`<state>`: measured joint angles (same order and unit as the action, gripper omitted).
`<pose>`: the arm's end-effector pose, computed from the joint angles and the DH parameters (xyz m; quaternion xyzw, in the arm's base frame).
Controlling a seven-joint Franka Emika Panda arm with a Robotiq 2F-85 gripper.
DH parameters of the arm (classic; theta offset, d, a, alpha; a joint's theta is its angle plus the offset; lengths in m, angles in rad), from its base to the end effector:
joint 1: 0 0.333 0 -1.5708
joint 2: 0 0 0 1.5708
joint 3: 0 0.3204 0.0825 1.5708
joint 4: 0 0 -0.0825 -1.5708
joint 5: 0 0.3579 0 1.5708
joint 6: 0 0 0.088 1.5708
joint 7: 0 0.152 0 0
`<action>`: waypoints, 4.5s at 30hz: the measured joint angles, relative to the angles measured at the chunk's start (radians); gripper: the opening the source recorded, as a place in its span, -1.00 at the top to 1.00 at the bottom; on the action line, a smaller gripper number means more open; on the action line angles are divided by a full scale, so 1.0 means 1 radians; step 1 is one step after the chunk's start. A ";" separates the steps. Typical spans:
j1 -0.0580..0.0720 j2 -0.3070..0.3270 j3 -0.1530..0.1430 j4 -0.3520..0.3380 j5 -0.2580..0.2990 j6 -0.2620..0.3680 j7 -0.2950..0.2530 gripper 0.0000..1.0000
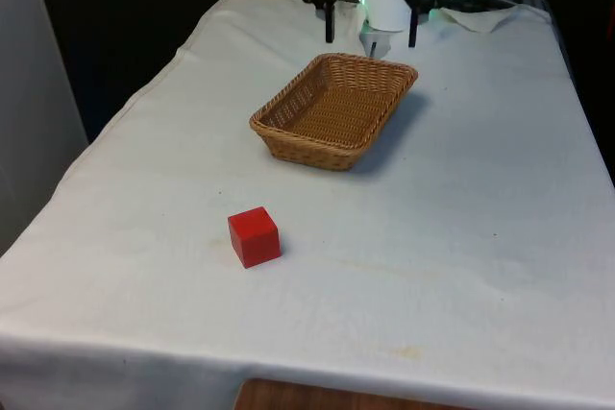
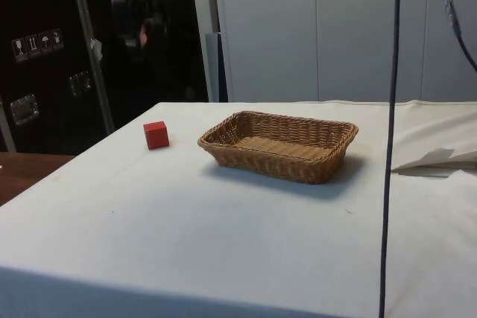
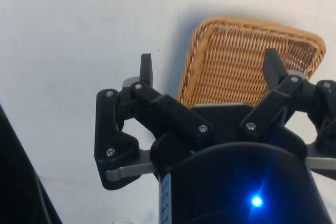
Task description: Pick up the cube and place it into the basket.
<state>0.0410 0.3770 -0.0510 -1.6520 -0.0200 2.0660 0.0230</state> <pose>0.6457 -0.0053 0.3679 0.9996 -0.0099 0.0188 0.0181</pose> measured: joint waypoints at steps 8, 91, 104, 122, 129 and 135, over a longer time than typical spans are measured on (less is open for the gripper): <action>-0.005 0.063 -0.011 0.048 0.000 0.032 0.000 -1.00; -0.016 0.342 -0.108 0.131 0.001 0.357 0.275 -1.00; -0.016 0.365 -0.136 0.133 0.001 0.389 0.318 -1.00; -0.016 0.412 -0.162 0.133 0.001 0.479 0.384 -1.00; -0.016 0.426 -0.170 0.133 0.001 0.509 0.409 -1.00; -0.016 0.441 -0.178 0.133 0.001 0.541 0.435 -1.00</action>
<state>0.0250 0.8180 -0.2290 -1.5190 -0.0190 2.6070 0.4580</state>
